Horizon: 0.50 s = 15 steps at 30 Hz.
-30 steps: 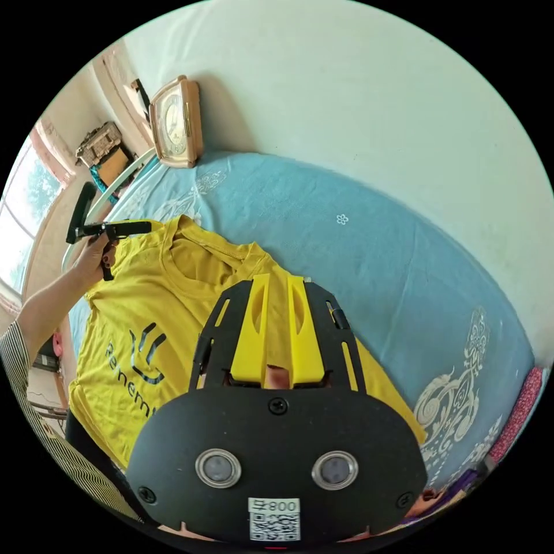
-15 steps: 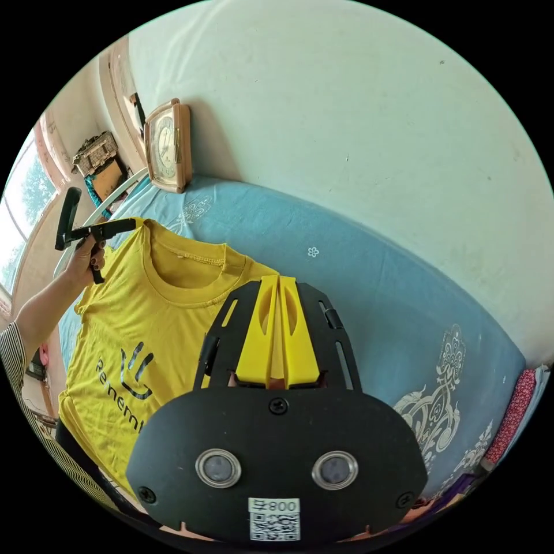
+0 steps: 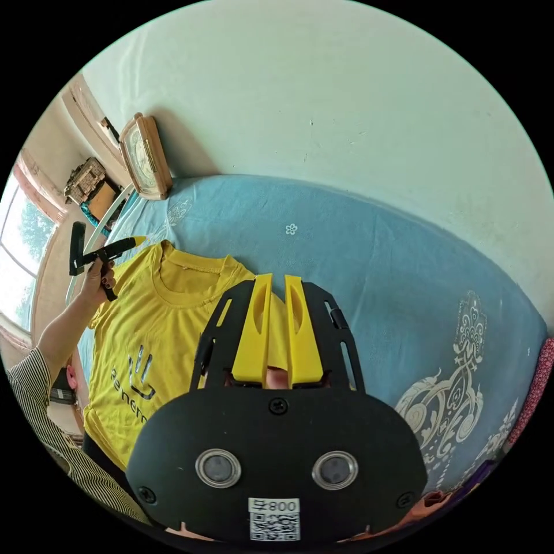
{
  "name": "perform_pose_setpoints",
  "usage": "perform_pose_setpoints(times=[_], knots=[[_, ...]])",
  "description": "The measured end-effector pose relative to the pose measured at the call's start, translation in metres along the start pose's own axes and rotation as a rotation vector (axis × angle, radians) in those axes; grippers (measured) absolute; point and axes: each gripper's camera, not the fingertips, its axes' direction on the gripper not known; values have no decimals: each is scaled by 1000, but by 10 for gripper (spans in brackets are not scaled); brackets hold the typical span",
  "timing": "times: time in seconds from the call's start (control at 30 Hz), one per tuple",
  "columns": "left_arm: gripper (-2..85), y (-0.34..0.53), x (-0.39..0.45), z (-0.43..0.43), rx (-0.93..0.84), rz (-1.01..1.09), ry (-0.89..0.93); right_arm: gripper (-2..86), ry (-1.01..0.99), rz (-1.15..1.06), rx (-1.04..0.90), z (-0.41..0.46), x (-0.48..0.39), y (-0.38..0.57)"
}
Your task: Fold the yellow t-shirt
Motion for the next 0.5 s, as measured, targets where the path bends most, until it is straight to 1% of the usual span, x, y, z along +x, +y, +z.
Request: perform_pose_setpoints(times=[0.07, 0.13, 0.17, 0.2, 0.27, 0.33, 0.43, 0.47, 0.5], knots=[[43, 12, -4, -13, 12, 22, 18, 58, 32, -16, -9, -9, 5, 20], [45, 28, -9, -23, -11, 41, -25, 61, 82, -29, -51, -8, 12, 38], [44, 38, -14, -28, -20, 55, -79, 63, 127, -32, -84, -3, 17, 48], [41, 46, -21, -31, -37, 44, -136, 61, 157, -23, -122, 4, 25, 55], [35, 55, -35, -31, -67, 7, -166, 48, 186, -14, -182, 17, 35, 60], [27, 59, -47, -26, -112, -16, -217, 28, 169, 6, -159, 16, 45, 61], [20, 59, -55, -32, -89, -46, -240, 14, 160, 32, -177, 14, 66, 55], [21, 60, -57, -37, -78, -59, -247, 15, 137, 49, -171, 9, 75, 56], [24, 62, -57, -45, -57, -46, -231, 18, 155, 62, -145, -1, 82, 61]])
